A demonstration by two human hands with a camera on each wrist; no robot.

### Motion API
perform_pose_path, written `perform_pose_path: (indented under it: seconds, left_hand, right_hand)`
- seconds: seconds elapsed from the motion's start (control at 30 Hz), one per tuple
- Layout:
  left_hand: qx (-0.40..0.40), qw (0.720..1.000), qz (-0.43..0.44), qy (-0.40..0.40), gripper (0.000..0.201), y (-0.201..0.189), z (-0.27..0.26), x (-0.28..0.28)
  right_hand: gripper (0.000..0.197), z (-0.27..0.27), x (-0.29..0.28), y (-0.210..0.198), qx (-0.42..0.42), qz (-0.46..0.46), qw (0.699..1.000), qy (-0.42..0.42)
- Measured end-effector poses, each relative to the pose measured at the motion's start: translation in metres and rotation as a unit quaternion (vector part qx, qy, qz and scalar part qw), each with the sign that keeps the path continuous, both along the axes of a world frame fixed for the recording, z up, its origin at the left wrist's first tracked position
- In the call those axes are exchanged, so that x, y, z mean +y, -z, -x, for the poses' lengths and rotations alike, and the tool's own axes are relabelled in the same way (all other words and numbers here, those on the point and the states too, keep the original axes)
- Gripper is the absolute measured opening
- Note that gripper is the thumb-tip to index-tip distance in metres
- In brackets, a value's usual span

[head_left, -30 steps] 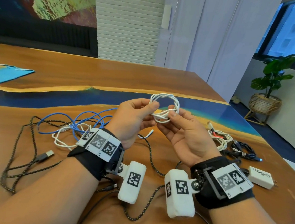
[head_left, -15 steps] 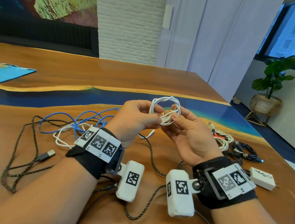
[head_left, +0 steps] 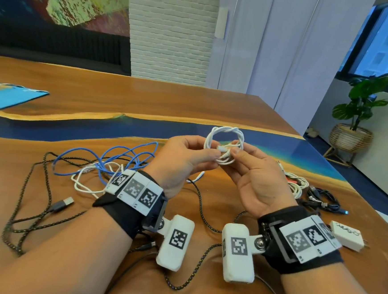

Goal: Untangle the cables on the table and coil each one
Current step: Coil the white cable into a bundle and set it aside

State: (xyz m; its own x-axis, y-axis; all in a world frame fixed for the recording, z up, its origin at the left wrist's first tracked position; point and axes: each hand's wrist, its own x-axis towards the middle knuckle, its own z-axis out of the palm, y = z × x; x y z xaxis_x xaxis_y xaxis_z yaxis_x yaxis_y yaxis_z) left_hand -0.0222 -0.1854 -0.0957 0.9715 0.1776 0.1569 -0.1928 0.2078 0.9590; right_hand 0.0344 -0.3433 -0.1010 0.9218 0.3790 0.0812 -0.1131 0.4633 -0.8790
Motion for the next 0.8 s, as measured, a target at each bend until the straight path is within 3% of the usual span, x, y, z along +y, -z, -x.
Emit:
perform_pose_path:
  seconds: [0.2,0.4,0.53,0.67,0.8]
  left_hand:
    - [0.02,0.999,0.006,-0.035,0.011,-0.005,0.001,0.003]
    - [0.033,0.997,0.04,-0.061,0.033,-0.006,0.0,0.011]
    - [0.047,0.996,0.037,-0.072,0.035,-0.001,-0.006,0.018]
    - [0.039,0.996,0.019,-0.082,0.029,0.002,-0.009,0.023]
    - [0.031,0.996,0.003,-0.086,0.025,0.002,-0.01,0.022]
  right_hand:
    - [0.024,0.0,0.0,0.001,-0.064,0.11,0.99,0.062]
    - [0.01,0.004,0.0,-0.008,-0.076,0.138,0.987,0.03]
    - [0.011,-0.003,-0.022,-0.025,-0.11,0.213,0.971,0.022]
    - [0.011,-0.014,-0.07,-0.046,-0.154,0.329,0.929,0.067]
    - [0.007,-0.033,-0.128,-0.063,-0.169,0.482,0.853,0.108]
